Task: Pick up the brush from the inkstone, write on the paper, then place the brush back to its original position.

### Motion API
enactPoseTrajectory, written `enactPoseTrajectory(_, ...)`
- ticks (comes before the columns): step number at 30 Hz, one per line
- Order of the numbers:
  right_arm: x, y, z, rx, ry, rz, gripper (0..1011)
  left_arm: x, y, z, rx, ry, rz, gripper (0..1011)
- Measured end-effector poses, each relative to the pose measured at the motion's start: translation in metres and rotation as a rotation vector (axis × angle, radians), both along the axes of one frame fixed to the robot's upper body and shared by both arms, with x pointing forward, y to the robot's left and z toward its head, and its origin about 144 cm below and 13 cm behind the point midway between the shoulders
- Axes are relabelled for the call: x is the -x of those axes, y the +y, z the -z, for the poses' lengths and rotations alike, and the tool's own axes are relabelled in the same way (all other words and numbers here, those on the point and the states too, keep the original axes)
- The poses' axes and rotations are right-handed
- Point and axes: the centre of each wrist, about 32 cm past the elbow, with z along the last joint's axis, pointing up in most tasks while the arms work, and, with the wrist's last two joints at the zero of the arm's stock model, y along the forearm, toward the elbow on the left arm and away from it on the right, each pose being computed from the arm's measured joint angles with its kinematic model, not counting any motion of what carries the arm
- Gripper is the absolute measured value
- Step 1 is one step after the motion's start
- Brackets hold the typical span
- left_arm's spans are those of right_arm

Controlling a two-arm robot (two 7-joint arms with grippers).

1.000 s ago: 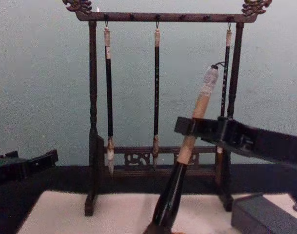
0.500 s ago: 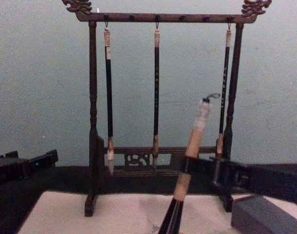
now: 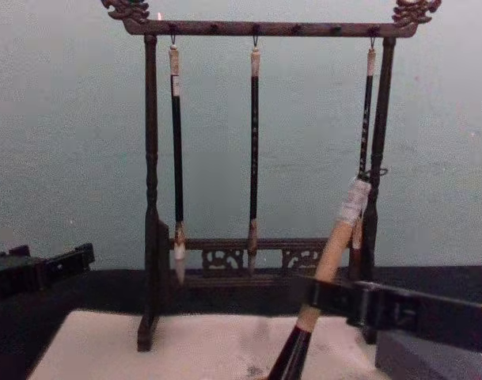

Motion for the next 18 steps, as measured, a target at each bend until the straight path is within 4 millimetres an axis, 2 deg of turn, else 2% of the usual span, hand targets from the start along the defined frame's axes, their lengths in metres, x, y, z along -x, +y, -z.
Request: enactPoseTrajectory(18, 0.005, -0.015, -0.006, -0.012, -0.016, 0.024, 190, 0.0, 0.0, 0.0, 0.0, 0.0, 0.0, 1002)
